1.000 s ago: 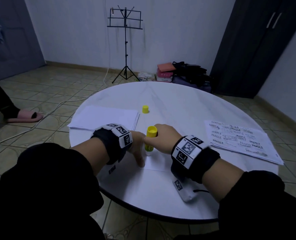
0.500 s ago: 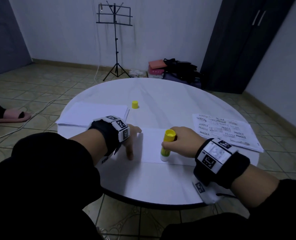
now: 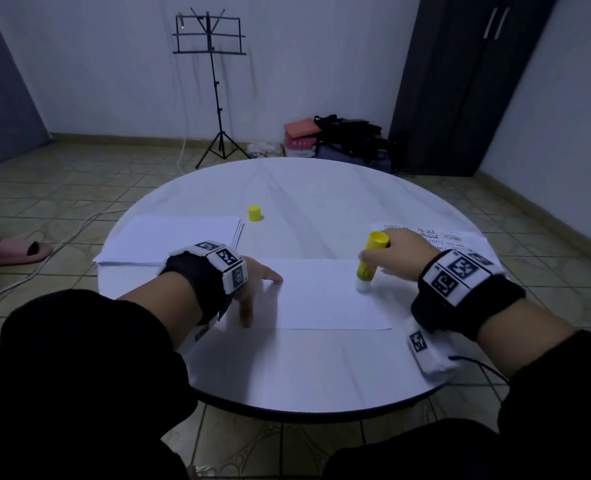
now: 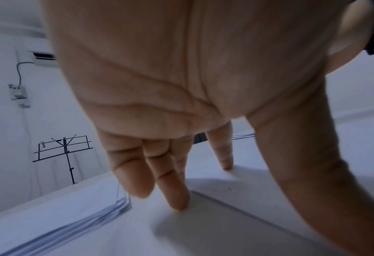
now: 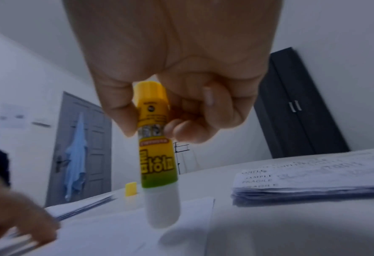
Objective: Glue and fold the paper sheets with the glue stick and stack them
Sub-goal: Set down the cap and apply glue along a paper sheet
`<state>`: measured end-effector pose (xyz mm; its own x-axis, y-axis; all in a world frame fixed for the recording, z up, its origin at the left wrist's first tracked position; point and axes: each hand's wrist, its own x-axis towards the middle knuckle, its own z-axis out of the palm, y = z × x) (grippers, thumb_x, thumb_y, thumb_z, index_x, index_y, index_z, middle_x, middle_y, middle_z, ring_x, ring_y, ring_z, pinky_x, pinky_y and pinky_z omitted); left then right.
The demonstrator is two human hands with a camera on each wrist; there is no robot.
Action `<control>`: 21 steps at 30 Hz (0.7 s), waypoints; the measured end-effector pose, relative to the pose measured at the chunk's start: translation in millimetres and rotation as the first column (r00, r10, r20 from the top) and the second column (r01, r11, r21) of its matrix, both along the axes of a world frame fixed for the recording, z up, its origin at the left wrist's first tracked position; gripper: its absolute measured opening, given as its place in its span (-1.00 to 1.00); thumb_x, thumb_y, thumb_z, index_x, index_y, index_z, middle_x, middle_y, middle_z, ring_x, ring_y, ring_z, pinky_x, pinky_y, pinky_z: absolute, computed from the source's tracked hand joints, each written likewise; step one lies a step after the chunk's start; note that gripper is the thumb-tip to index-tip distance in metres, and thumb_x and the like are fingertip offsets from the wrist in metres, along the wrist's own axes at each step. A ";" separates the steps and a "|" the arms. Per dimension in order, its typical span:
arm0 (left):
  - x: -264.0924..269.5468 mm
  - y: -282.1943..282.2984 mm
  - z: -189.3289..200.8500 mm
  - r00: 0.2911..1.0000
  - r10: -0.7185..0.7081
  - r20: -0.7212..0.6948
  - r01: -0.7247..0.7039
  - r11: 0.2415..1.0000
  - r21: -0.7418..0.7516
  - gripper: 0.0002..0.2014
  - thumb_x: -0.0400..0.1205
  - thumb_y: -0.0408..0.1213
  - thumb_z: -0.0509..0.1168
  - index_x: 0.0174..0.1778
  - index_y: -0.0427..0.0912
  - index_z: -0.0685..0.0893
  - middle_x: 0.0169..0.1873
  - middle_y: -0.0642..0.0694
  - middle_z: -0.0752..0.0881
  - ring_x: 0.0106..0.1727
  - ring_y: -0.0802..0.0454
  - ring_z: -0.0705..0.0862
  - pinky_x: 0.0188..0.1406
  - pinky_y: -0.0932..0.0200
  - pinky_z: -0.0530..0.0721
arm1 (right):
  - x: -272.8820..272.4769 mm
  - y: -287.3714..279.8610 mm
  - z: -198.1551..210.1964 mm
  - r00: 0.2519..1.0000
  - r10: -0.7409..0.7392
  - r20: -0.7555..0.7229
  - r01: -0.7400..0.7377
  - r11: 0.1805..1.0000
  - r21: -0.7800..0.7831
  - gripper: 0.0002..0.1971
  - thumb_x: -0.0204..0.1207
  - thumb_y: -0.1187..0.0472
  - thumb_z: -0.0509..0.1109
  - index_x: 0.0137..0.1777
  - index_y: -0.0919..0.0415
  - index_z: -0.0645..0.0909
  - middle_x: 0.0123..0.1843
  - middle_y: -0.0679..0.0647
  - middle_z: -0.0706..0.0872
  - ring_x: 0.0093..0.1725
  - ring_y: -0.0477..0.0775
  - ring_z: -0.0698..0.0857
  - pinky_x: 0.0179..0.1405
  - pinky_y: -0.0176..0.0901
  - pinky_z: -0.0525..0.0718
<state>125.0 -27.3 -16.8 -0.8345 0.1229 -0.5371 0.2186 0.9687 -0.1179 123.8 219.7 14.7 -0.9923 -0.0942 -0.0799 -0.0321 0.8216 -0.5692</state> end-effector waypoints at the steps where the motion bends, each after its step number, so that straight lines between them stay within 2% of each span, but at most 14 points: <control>1: -0.2 0.5 0.3 1.000 0.002 0.002 -0.002 1.000 -0.002 0.02 0.35 -0.12 0.61 0.63 0.24 0.12 0.56 -0.01 0.36 0.54 -0.03 0.37 0.36 0.15 0.41 | -5.7 -2.1 0.3 1.000 -0.030 -0.001 0.030 1.000 0.006 -0.79 0.48 0.12 0.38 -0.22 0.26 0.51 -0.22 0.16 0.57 -0.18 0.15 0.59 -0.14 -0.02 0.59; 3: -1.0 1.5 0.9 1.000 0.002 0.005 -0.001 1.000 -0.017 0.03 0.35 -0.12 0.61 0.64 0.24 0.12 0.55 -0.03 0.36 0.54 -0.05 0.38 0.36 0.12 0.43 | -14.1 -6.5 0.8 0.997 -0.082 0.006 0.082 0.994 0.069 -0.76 0.51 0.11 0.36 -0.26 0.25 0.46 -0.27 0.13 0.53 -0.20 0.14 0.55 -0.31 -0.12 0.47; 5: -1.4 2.3 0.2 1.000 0.006 0.010 -0.006 1.000 -0.026 0.04 0.34 -0.12 0.62 0.64 0.24 0.11 0.55 -0.05 0.37 0.53 -0.07 0.38 0.38 0.09 0.44 | -18.5 -9.9 0.5 0.995 -0.101 0.018 0.098 0.988 0.117 -0.76 0.52 0.09 0.34 -0.24 0.25 0.45 -0.24 0.14 0.53 -0.21 0.14 0.54 -0.40 -0.16 0.37; 8: -2.3 2.9 0.2 1.000 0.007 0.007 -0.006 0.999 -0.040 0.04 0.33 -0.12 0.62 0.63 0.26 0.11 0.54 -0.07 0.37 0.52 -0.09 0.40 0.38 0.07 0.45 | -21.2 -10.0 -1.5 0.994 -0.101 0.046 0.096 0.990 0.100 -0.78 0.49 0.08 0.35 -0.12 0.26 0.49 -0.13 0.16 0.57 -0.15 0.17 0.60 -0.30 -0.13 0.48; 11: -2.0 3.6 0.8 1.000 0.007 0.002 -0.007 0.999 -0.048 0.03 0.34 -0.12 0.62 0.63 0.25 0.12 0.51 -0.07 0.39 0.50 -0.09 0.41 0.32 0.07 0.46 | -14.7 -6.7 -2.3 0.996 -0.067 0.067 0.062 0.995 0.079 -0.79 0.44 0.10 0.37 -0.16 0.25 0.49 -0.11 0.17 0.59 -0.04 0.22 0.68 -0.09 0.01 0.64; 12: -1.9 3.5 0.9 1.000 0.009 0.000 -0.009 0.999 -0.046 0.03 0.34 -0.13 0.62 0.63 0.25 0.12 0.50 -0.07 0.41 0.48 -0.09 0.43 0.30 0.08 0.47 | -10.2 -5.6 -1.4 0.997 -0.047 0.066 0.040 0.995 0.095 -0.79 0.44 0.10 0.37 -0.18 0.25 0.49 -0.14 0.16 0.58 -0.09 0.21 0.67 -0.13 -0.01 0.62; 15: -1.4 3.8 1.0 1.000 0.022 0.001 -0.022 0.999 -0.038 0.04 0.32 -0.14 0.63 0.62 0.26 0.13 0.47 -0.08 0.44 0.46 -0.09 0.46 0.29 0.09 0.49 | 5.0 -2.0 2.5 0.997 -0.006 0.073 -0.005 0.989 0.145 -0.79 0.47 0.11 0.36 -0.19 0.25 0.47 -0.25 0.10 0.51 -0.30 0.06 0.48 -0.36 -0.15 0.37; 17: -0.8 4.3 1.1 1.000 0.025 0.003 -0.025 0.999 -0.041 0.04 0.32 -0.13 0.63 0.62 0.26 0.13 0.46 -0.08 0.46 0.45 -0.09 0.47 0.31 0.08 0.51 | 14.6 0.5 5.1 0.996 0.017 0.088 -0.031 0.985 0.167 -0.78 0.48 0.10 0.37 -0.18 0.25 0.47 -0.24 0.10 0.50 -0.30 0.06 0.46 -0.38 -0.16 0.33; 21: 1.6 4.4 1.4 1.000 0.023 -0.008 -0.023 0.999 -0.039 0.02 0.34 -0.12 0.61 0.62 0.26 0.12 0.48 -0.07 0.44 0.46 -0.08 0.45 0.31 0.10 0.50 | 25.4 8.9 5.7 0.989 0.041 0.144 -0.060 0.990 0.131 -0.81 0.45 0.12 0.39 -0.18 0.25 0.52 -0.25 0.12 0.55 -0.30 0.09 0.51 -0.32 -0.16 0.40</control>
<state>126.6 -22.9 -15.5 -0.8408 0.0829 -0.5350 0.1954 0.9681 -0.1571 149.2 228.6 20.5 -0.9645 -0.1231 -0.2337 -0.0034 0.8904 -0.4551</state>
